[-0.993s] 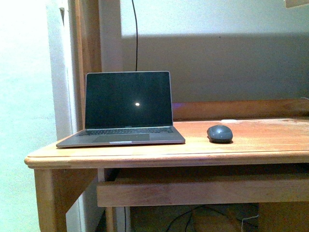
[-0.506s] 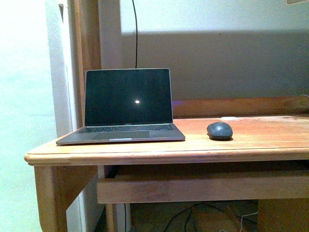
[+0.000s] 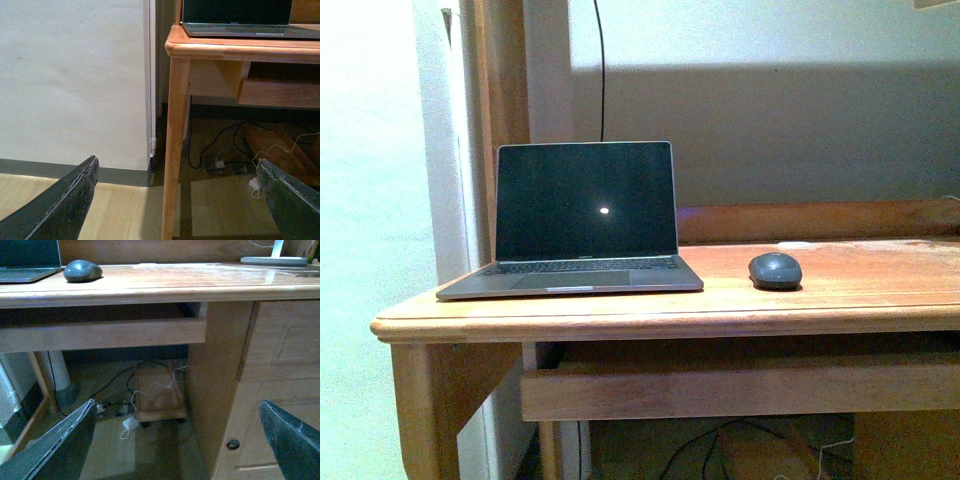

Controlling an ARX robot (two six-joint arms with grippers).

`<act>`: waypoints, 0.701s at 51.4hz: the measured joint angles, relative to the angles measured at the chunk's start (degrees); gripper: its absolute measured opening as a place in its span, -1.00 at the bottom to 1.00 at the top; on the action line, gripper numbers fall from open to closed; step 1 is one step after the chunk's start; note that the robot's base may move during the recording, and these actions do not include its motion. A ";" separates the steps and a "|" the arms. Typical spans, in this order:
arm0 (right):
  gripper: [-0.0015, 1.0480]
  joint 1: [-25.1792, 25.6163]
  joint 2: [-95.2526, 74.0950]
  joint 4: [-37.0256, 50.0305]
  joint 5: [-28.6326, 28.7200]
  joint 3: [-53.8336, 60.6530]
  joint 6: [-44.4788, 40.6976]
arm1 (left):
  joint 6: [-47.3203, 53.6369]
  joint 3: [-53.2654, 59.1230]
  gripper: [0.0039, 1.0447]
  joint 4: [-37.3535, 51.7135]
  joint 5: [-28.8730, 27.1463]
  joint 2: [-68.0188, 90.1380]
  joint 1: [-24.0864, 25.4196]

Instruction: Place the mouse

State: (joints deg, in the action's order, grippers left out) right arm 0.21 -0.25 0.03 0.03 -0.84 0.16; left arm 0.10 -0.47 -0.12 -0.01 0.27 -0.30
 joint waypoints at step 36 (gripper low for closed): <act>0.86 0.00 0.00 0.00 0.00 0.00 0.00 | 0.00 0.00 0.86 0.00 0.00 0.00 0.00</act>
State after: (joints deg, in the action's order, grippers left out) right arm 0.21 -0.25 0.03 0.03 -0.84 0.16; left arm 0.10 -0.47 -0.12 -0.01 0.27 -0.30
